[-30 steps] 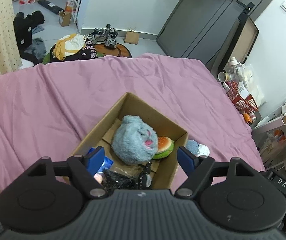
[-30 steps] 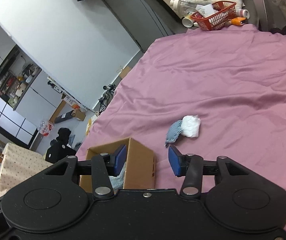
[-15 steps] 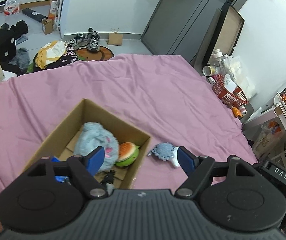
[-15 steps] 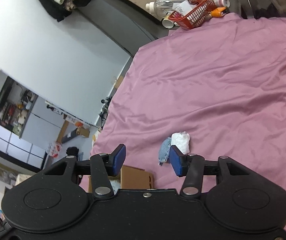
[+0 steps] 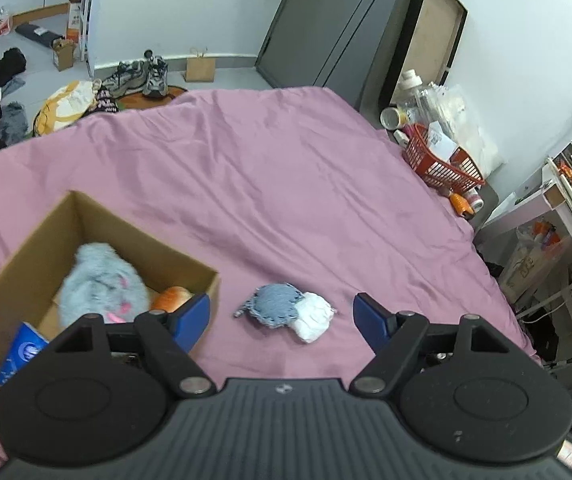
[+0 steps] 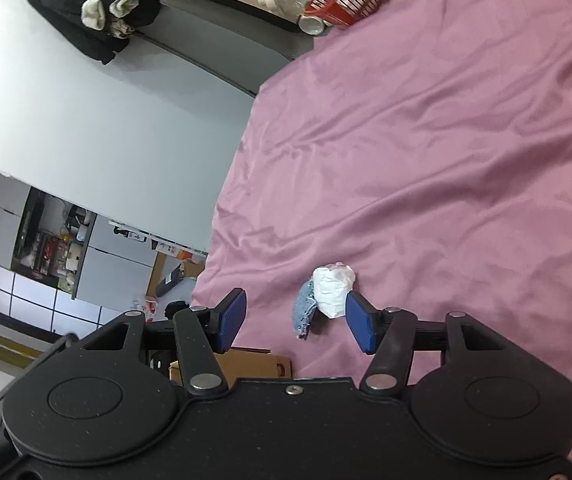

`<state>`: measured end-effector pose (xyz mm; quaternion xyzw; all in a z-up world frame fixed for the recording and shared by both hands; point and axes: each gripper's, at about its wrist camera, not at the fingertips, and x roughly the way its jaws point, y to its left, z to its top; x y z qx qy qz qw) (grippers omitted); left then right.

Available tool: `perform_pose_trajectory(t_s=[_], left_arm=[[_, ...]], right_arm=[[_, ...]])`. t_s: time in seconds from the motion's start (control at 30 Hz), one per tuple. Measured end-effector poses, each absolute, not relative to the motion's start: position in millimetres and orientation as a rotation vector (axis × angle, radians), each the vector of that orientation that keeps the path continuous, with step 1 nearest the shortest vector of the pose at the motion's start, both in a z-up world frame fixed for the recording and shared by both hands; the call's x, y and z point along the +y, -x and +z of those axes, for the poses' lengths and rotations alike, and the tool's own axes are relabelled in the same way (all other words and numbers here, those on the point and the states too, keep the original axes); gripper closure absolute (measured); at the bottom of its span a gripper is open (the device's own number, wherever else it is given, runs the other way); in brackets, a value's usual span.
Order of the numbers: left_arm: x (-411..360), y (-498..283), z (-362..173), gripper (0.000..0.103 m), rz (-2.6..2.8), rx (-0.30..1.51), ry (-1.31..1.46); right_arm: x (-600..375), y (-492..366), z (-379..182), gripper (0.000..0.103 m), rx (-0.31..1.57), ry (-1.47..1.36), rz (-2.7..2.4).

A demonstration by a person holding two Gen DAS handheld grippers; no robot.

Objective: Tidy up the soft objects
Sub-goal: 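Move both open tools toward the grey-and-white sock bundle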

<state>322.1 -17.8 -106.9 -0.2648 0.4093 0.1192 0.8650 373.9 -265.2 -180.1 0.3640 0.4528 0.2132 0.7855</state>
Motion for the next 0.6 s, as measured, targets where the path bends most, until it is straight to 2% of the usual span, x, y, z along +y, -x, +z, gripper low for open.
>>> perform_pose_trajectory(t_s=[0.4,0.6], left_arm=[[-39,-360,-139,0.035,0.306,0.885,0.607],[-44,-373,-157,0.051,0.378,0.909,0.638]], right_arm=[[-268,-399,-218,0.049,1.048,-0.9,0.468],[-268,-408,-232,0.055,1.081,-0.945,0.464]])
